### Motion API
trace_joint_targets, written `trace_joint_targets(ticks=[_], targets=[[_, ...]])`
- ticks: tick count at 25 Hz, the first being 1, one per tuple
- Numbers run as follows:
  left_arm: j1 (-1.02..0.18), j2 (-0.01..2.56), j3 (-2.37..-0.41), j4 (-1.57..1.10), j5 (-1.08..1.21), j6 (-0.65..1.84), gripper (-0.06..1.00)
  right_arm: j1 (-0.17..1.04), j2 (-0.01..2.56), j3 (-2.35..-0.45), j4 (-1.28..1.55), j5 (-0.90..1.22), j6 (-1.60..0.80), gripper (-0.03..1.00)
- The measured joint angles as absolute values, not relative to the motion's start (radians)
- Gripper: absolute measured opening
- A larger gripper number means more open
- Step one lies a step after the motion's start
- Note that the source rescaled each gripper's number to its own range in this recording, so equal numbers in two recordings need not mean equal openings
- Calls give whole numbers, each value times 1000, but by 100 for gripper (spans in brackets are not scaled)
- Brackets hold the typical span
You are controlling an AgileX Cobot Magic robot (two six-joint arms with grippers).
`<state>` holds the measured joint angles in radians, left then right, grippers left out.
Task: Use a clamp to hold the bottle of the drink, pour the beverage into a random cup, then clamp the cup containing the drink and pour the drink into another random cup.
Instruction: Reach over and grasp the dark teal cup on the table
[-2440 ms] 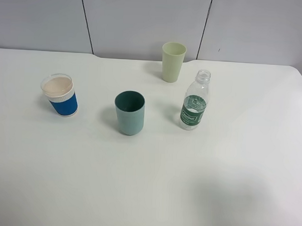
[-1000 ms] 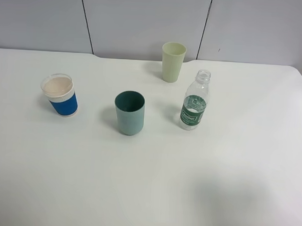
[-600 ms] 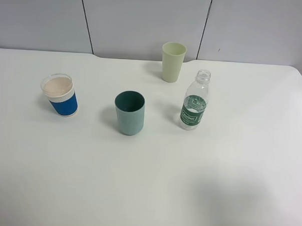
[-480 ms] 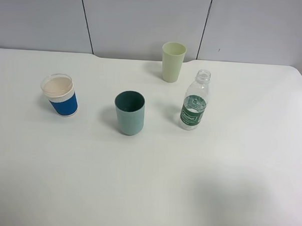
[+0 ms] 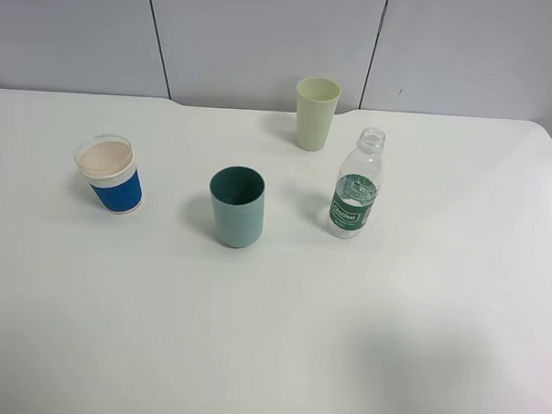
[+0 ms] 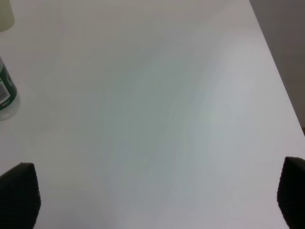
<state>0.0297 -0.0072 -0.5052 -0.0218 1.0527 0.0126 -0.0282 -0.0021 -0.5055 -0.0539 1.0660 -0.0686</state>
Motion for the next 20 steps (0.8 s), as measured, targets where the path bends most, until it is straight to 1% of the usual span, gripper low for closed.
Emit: trace_joint_targets(ticks=[20], targets=[[30, -4, -506, -16, 1045, 13, 100, -28, -2, -505, -54, 1066, -69, 100]])
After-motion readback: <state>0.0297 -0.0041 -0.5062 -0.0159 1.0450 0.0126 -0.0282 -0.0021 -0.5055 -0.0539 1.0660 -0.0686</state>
